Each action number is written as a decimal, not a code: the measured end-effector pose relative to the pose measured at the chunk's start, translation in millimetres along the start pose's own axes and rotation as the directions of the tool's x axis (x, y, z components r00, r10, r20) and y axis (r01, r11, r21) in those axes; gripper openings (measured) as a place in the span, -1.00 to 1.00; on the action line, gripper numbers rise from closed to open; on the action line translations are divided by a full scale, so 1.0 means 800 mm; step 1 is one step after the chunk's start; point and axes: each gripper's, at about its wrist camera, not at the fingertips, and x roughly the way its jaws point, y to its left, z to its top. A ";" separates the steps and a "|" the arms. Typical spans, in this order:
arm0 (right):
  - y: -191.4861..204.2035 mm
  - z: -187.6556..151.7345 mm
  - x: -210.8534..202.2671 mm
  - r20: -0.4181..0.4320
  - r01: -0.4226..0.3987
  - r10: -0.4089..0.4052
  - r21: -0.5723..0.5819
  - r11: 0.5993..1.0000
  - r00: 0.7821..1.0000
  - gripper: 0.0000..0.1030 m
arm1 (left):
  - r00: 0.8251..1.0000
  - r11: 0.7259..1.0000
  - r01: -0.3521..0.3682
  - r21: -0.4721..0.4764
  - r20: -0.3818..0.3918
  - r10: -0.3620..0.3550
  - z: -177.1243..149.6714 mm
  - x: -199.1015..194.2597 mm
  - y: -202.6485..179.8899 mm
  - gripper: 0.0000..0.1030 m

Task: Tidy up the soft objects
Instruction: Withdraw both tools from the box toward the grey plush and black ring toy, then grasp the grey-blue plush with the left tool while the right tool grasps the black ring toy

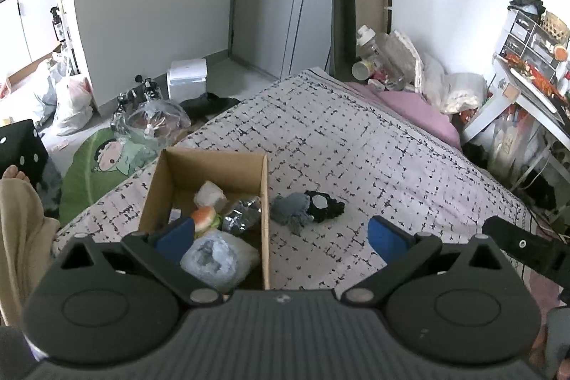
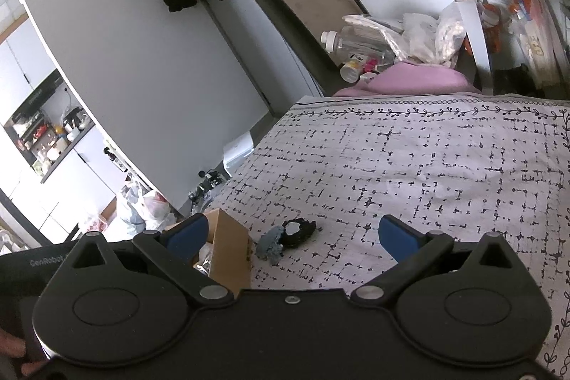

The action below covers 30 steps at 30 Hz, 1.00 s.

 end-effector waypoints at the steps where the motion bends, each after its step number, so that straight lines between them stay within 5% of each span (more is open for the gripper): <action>1: -0.002 0.001 0.000 -0.001 0.000 0.000 0.006 1.000 1.000 1.00 | 1.000 1.000 0.001 0.003 -0.004 -0.001 0.000 0.002 -0.003 0.99; 18: -0.055 -0.002 0.046 -0.050 -0.077 0.088 0.190 0.979 0.995 0.98 | 1.000 1.000 0.002 -0.012 0.003 -0.002 0.004 0.048 -0.041 0.93; 30: -0.079 -0.002 0.101 -0.105 -0.064 0.098 0.291 0.954 0.990 0.80 | 0.998 1.000 0.001 -0.005 -0.056 -0.001 -0.006 0.111 -0.060 0.61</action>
